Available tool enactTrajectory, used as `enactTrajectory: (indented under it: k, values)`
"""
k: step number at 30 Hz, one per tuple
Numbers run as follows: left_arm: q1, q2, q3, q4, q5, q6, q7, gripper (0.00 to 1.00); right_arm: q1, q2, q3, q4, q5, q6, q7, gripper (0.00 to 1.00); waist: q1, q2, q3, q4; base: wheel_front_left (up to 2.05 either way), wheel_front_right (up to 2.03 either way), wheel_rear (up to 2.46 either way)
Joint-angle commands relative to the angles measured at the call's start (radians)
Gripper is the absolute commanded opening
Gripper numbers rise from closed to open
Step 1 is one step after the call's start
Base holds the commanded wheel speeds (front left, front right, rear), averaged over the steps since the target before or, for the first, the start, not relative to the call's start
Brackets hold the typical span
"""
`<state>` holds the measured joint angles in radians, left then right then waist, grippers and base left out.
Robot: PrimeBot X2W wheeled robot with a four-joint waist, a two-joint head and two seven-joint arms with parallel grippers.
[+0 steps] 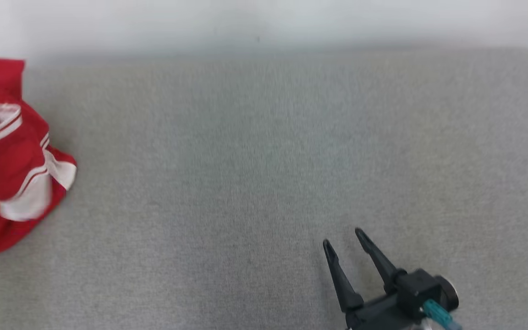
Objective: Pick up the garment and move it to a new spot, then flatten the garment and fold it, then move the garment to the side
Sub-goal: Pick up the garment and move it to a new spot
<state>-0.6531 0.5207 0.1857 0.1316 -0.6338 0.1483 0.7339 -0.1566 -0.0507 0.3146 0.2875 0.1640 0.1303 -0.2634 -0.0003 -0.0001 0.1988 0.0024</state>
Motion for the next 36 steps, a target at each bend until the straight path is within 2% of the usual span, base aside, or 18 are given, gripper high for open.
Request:
enactTrajectory:
  k: [1, 3, 8, 16, 21, 28, 36]
  values:
    - [-0.050, -0.031, -0.029, -0.004, -0.028, -0.027, -0.008, 0.00, 0.039, 0.000, -0.006, -0.002, 0.007, 0.001, -0.001, 1.00, 0.0003, 0.0001, -0.158, -0.001, 0.00, 0.00, 0.00]
    - [-0.089, -0.079, -0.053, -0.009, -0.054, -0.036, -0.010, 0.00, 0.065, 0.000, -0.019, -0.006, 0.006, 0.001, -0.001, 1.00, 0.0003, 0.0001, -0.193, -0.019, 0.00, 0.00, 0.00]
    - [-0.141, -0.134, -0.118, -0.036, -0.068, -0.067, -0.014, 0.00, 0.097, 0.000, -0.046, -0.020, -0.007, 0.001, -0.001, 1.00, 0.0003, 0.0001, -0.225, -0.078, 0.00, 0.00, 0.00]
    - [-0.153, -0.252, -0.221, -0.052, -0.080, -0.106, -0.061, 0.00, 0.122, -0.001, -0.078, -0.042, -0.031, 0.001, 0.008, 1.00, 0.0003, 0.0001, -0.226, -0.239, 0.00, 0.00, 0.00]
    - [-0.095, -0.324, -0.267, -0.039, -0.068, -0.124, -0.128, 0.00, 0.129, 0.000, -0.088, -0.059, -0.026, 0.001, 0.014, 1.00, 0.0003, 0.0001, -0.192, -0.337, 0.00, 0.00, 0.00]
    - [0.015, -0.387, -0.337, 0.083, 0.000, -0.140, -0.269, 0.00, 0.105, 0.000, -0.079, -0.078, -0.016, 0.001, 0.020, 1.00, 0.0003, 0.0001, -0.112, -0.427, 0.00, 0.00, 0.00]
    - [0.023, -0.406, -0.434, 0.360, 0.122, -0.135, -0.398, 0.00, 0.072, 0.001, -0.076, -0.082, -0.009, 0.001, 0.008, 1.00, 0.0003, 0.0001, -0.046, -0.446, 0.00, 0.00, 0.00]
